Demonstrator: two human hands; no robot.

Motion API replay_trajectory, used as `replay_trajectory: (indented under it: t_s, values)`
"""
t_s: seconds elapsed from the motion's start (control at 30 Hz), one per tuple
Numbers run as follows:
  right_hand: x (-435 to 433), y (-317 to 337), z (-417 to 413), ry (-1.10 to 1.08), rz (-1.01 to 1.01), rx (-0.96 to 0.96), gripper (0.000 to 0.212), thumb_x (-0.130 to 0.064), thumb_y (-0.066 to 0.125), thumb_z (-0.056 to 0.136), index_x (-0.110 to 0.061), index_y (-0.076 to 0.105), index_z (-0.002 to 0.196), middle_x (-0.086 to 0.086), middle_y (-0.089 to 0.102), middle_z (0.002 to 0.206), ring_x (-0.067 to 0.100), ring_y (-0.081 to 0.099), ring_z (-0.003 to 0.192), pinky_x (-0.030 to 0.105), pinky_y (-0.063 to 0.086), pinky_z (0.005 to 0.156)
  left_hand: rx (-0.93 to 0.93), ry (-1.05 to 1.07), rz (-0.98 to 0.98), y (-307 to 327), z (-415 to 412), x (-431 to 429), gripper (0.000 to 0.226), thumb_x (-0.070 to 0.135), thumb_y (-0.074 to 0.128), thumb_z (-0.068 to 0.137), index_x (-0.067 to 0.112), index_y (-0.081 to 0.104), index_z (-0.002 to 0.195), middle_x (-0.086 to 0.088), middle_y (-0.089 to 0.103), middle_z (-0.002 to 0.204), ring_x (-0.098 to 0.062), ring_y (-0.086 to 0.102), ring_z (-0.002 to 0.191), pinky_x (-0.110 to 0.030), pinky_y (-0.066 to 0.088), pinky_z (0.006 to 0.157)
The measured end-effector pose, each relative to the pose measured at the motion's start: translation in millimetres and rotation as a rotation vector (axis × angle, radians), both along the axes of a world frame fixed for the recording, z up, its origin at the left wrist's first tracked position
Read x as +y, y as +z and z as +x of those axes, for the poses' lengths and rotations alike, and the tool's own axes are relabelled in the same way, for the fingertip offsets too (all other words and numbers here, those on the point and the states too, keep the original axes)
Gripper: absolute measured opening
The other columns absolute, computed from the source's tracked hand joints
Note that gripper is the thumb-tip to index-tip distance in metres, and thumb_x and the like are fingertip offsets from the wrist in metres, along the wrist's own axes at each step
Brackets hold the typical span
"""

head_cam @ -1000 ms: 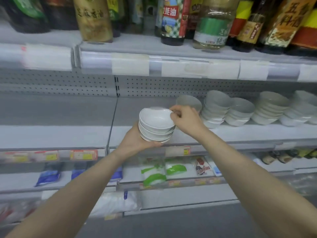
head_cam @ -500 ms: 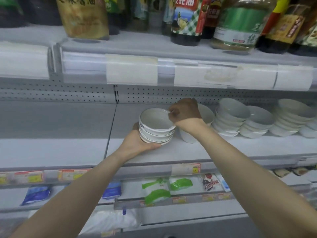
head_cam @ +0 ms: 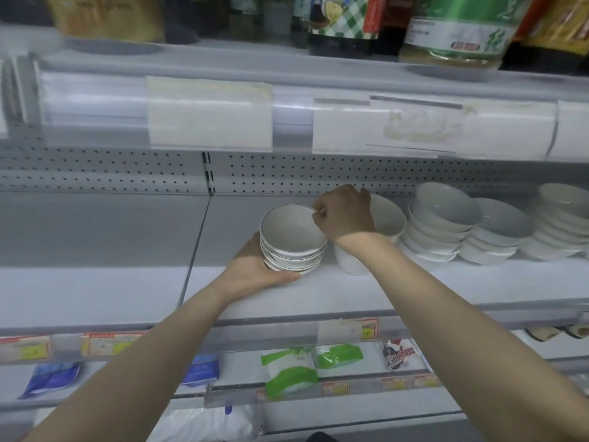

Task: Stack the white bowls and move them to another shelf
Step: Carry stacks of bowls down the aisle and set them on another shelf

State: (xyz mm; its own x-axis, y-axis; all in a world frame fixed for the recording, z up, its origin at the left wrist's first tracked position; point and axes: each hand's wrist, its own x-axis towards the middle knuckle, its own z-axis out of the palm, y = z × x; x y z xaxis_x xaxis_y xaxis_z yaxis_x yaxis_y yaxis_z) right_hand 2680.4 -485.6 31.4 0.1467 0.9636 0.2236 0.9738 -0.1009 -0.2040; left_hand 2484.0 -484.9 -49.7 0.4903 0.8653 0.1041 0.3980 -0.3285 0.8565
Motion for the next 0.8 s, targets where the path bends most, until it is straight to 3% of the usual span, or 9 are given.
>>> replay_trajectory:
  t_s: [0.1,0.3,0.47,0.67,0.73,0.8]
  values:
    - [1,-1,0,-0.015,0.012,0.000,0.016,-0.027,0.059,0.090,-0.025,0.074,0.096,-0.002,0.071,0.100,0.023,0.049,0.118,0.049,0.013,0.117,0.029,-0.034,-0.034,2,-3,3,0.074,0.027,0.088,0.072,0.048,0.036,0.121,0.038,0.051,0.113,0.035,0.042,0.099,0.008,0.029,0.081]
    - [3,-5,1,-0.015,0.038,-0.012,0.016,-0.027,0.058,0.090,-0.027,0.074,0.094,-0.003,0.072,0.096,0.022,0.054,0.113,0.048,0.013,0.118,0.029,-0.054,-0.075,6,-6,2,0.066,0.019,0.084,0.076,0.049,0.039,0.113,0.056,0.052,0.097,0.032,0.047,0.098,0.007,0.032,0.078]
    - [4,-7,1,-0.015,0.049,-0.027,0.016,-0.027,0.058,0.091,-0.026,0.073,0.091,-0.004,0.072,0.096,0.021,0.056,0.112,0.048,0.013,0.118,0.036,-0.063,-0.070,5,-7,1,0.060,0.025,0.082,0.079,0.044,0.041,0.119,0.038,0.051,0.111,0.034,0.045,0.096,0.008,0.031,0.077]
    - [2,-4,1,0.008,0.036,-0.061,0.019,-0.024,0.053,0.092,-0.025,0.072,0.094,-0.001,0.071,0.096,0.025,0.055,0.110,0.049,0.016,0.116,0.113,-0.019,-0.004,6,-9,1,0.055,0.041,0.084,0.074,0.050,0.045,0.111,0.040,0.051,0.108,0.032,0.045,0.097,0.005,0.033,0.078]
    - [-2,-3,2,0.037,0.030,-0.082,0.023,-0.024,0.049,0.093,-0.025,0.070,0.101,0.004,0.068,0.097,0.027,0.052,0.112,0.046,0.021,0.113,0.161,-0.003,0.043,11,-10,-2,0.051,0.046,0.084,0.073,0.051,0.047,0.107,0.038,0.052,0.106,0.025,0.050,0.096,0.000,0.035,0.078]
    - [-7,1,5,0.083,0.032,-0.096,0.025,-0.025,0.046,0.094,-0.024,0.068,0.106,0.008,0.066,0.098,0.028,0.050,0.112,0.041,0.030,0.103,0.218,0.004,0.084,16,-13,-3,0.054,0.050,0.082,0.073,0.045,0.050,0.117,0.030,0.056,0.110,0.008,0.056,0.100,-0.013,0.040,0.082]
